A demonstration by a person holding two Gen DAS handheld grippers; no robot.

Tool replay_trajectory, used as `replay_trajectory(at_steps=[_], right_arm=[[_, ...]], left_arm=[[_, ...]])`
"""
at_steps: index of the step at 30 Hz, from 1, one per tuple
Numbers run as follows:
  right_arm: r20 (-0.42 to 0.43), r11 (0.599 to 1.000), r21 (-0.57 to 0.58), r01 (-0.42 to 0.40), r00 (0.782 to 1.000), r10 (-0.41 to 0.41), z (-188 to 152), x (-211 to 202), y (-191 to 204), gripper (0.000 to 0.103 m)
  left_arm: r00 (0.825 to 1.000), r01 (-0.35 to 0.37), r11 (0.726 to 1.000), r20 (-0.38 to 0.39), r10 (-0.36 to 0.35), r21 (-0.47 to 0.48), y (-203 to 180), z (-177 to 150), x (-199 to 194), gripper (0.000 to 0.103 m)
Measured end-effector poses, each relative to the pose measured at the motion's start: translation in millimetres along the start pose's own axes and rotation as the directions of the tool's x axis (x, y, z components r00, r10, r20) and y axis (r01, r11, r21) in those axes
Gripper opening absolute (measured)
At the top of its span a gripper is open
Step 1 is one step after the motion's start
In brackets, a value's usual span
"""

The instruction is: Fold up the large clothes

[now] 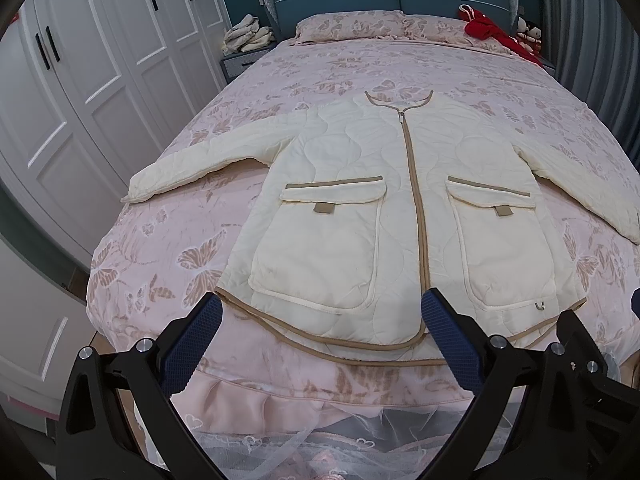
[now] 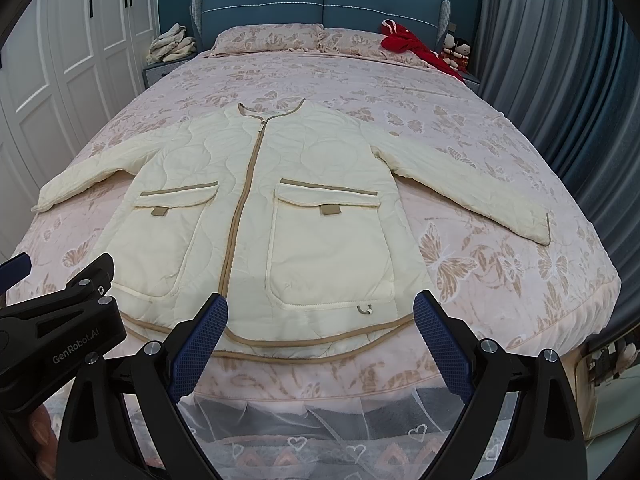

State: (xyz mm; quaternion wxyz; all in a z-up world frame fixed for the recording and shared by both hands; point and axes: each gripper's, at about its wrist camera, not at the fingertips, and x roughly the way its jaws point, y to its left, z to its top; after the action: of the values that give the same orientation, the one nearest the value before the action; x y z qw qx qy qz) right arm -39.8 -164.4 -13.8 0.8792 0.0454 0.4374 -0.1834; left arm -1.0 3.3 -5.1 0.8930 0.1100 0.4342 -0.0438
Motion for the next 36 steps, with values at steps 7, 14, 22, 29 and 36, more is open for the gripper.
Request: replay_trajectory(at_steps=[7,14,22,29,36], right_arm=[[-0.001,1.000,0.000,0.000,1.000,0.000,0,0,0,0.092],[-0.002,1.000,0.000,0.000,1.000,0.000,0,0,0,0.092],[-0.003,1.000,0.001,-0.001,1.000,0.001,0,0,1,0.092],[-0.011,1.000,-0.003,-0.011,1.000,0.011,-2,6,2,0.092],[-0.078,0.976,0.211,-0.050,0.995,0.068,9,52,-69,0.092]], left_arm=[[1.000,-0.001,1.000,0.000,0.001,0.001,0,-1,0,0.097],[1.000,-0.001,1.000,-0.002,0.001,0.002,1,-1,0,0.097],[1.000,-0.004,1.000,-0.002,0.004,0.000,1,-2,0,0.097],[1.000,-0.007,1.000,-0.011,0.007,-0.007,2,-5,3,0.098],[0.999,0.021,0.999,-0.043,-0.022,-0.031,15,2,27,0.098]])
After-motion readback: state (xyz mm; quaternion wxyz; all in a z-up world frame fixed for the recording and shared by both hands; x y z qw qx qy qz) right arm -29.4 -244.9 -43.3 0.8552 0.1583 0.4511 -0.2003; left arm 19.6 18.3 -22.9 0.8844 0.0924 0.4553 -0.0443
